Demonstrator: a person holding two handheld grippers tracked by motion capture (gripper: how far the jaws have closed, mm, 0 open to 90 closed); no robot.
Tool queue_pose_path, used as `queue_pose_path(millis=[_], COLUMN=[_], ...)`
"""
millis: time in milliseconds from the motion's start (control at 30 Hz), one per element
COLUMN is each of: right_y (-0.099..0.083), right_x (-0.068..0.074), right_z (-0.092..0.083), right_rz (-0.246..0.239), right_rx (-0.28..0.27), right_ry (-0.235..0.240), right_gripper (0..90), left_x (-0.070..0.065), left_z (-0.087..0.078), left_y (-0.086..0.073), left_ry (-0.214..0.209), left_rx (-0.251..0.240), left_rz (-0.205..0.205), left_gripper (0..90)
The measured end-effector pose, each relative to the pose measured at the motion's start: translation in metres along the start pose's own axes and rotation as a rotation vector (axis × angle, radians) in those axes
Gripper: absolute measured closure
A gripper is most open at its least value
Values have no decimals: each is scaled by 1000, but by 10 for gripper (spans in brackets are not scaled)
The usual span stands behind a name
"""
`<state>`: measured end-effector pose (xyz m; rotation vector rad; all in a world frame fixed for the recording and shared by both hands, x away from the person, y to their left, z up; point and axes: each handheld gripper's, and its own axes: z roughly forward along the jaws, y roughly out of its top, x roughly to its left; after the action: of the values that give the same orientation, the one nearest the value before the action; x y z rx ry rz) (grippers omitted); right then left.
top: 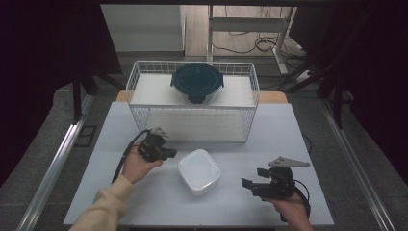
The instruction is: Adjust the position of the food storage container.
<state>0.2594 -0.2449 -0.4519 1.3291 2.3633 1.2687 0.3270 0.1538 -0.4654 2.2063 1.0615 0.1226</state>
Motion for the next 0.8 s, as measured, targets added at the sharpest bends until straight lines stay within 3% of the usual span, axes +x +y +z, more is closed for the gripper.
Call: queue_pose_path(millis=[100,233,367,467,800], right_y=[0,0,1,0,-1], right_x=[-2,-2,0,-1,-6], right_z=[0,0,0,-1,-1], right_rz=[6,4,-5,-5,7], right_rx=[-2,-2,-3,-3,-2], right_ry=[-8,-11,-13,-18,-20], right_gripper=[210,210,210,210,210], left_x=[-8,-20,-26,-27,-19], left_z=[-10,-4,16,24,42], left_y=[-22,-35,-30,-24,-7], left_ry=[-15,-25,-26,-2,-23], left_rx=[14,27,53,57,39], left_rz=[-25,-24,-20,-15,-63], left_gripper=[899,898,898,898,898])
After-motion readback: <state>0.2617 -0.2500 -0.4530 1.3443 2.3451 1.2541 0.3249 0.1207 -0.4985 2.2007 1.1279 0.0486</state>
